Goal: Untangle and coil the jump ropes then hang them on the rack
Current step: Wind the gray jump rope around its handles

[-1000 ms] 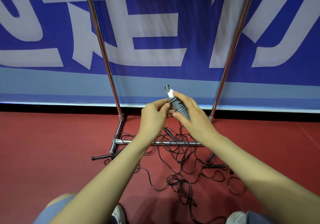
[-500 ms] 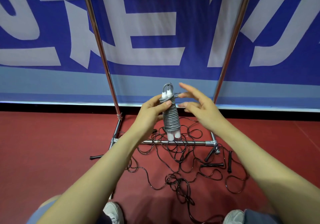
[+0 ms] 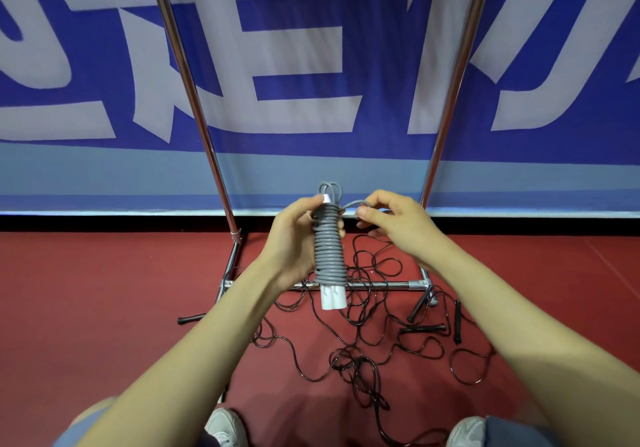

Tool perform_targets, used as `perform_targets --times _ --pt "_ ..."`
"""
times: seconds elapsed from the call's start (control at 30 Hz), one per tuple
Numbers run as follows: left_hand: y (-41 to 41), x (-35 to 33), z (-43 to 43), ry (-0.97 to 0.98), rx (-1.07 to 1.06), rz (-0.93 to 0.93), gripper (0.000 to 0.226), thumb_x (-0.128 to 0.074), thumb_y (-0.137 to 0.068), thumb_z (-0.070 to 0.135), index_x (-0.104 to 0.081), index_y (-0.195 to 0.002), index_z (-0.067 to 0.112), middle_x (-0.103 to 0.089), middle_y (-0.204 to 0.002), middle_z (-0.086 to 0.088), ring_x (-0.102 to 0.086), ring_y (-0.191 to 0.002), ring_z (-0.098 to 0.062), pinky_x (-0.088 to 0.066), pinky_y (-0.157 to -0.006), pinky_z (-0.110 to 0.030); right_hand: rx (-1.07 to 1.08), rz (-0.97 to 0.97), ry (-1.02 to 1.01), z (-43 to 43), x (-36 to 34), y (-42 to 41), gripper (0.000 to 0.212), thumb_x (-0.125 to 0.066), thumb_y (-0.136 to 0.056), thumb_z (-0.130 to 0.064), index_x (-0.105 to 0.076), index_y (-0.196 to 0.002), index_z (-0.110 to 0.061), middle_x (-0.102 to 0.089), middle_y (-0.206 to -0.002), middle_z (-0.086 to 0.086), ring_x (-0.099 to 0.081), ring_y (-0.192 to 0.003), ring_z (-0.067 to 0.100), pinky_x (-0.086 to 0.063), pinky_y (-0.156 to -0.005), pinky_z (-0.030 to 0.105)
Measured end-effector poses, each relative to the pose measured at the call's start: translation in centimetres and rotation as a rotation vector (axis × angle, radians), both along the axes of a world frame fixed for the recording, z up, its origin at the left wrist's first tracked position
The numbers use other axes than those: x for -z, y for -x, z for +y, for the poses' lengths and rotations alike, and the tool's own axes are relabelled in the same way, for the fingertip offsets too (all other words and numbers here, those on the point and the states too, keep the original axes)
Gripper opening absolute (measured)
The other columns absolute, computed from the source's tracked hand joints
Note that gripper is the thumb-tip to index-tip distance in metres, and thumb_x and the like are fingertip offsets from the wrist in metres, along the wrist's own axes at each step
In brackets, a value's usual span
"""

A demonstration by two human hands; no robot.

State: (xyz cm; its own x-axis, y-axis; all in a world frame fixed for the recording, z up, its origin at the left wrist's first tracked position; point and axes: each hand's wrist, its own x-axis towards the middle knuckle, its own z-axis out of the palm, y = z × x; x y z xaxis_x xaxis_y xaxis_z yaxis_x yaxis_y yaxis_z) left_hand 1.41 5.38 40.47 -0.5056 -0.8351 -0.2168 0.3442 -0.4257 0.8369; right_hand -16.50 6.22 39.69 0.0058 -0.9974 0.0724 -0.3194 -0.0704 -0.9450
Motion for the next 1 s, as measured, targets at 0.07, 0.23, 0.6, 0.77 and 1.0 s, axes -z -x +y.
perform_targets --times 0.07,0.23,0.6,0.77,1.0 --pt "0.2 0.1 0.0 0.032 -0.017 -0.085 0.032 -0.059 -0.081 0.035 -0.06 -0.096 0.007 -0.058 -0.076 -0.006 -0.054 -0.067 -0.016 -0.041 -0.068 -0.03 0.014 -0.025 -0.005 0.0 -0.1 0.1 0.016 -0.063 -0.092 -0.021 -0.061 -0.076 -0.022 -0.07 -0.084 -0.002 -0.071 -0.089 0.016 -0.056 -0.085 0.04" --pt "0.0 -0.1 0.0 0.056 -0.094 -0.199 0.023 -0.052 -0.09 0.028 -0.058 -0.086 0.007 -0.059 -0.069 -0.006 -0.052 -0.057 -0.016 -0.045 -0.057 -0.027 0.024 -0.231 -0.009 0.3 -0.6 0.0 0.015 -0.06 -0.094 -0.014 -0.063 -0.08 -0.017 -0.066 -0.088 0.002 -0.069 -0.084 0.009 -0.056 -0.08 0.03" --pt "-0.5 -0.9 0.3 -0.047 -0.102 0.098 0.017 -0.057 -0.077 0.024 -0.059 -0.083 0.008 -0.051 -0.067 -0.008 -0.048 -0.052 -0.02 -0.044 -0.05 -0.027 -0.369 -0.608 0.03 1.9 -2.6 -0.2 0.005 -0.056 -0.083 -0.01 -0.055 -0.088 -0.011 -0.061 -0.13 -0.005 -0.052 -0.126 0.006 -0.046 -0.103 0.028" --pt "-0.3 -0.5 0.4 0.039 -0.1 0.049 0.021 -0.057 -0.082 0.021 -0.058 -0.101 0.012 -0.057 -0.075 -0.011 -0.054 -0.059 -0.023 -0.048 -0.052 -0.029 -0.282 -0.558 0.06 1.7 -2.8 0.2 0.012 -0.056 -0.089 -0.006 -0.061 -0.1 -0.01 -0.072 -0.108 0.001 -0.064 -0.109 0.013 -0.049 -0.096 0.025" --pt "-0.3 -0.2 0.8 0.141 -0.112 -0.107 0.015 -0.056 -0.082 0.02 -0.058 -0.095 0.011 -0.058 -0.079 -0.013 -0.056 -0.059 -0.024 -0.048 -0.055 -0.029 -0.035 -0.329 0.084 1.3 -2.9 0.3 0.013 -0.064 -0.087 -0.003 -0.061 -0.096 -0.012 -0.075 -0.077 0.0 -0.071 -0.076 0.008 -0.053 -0.077 0.016"
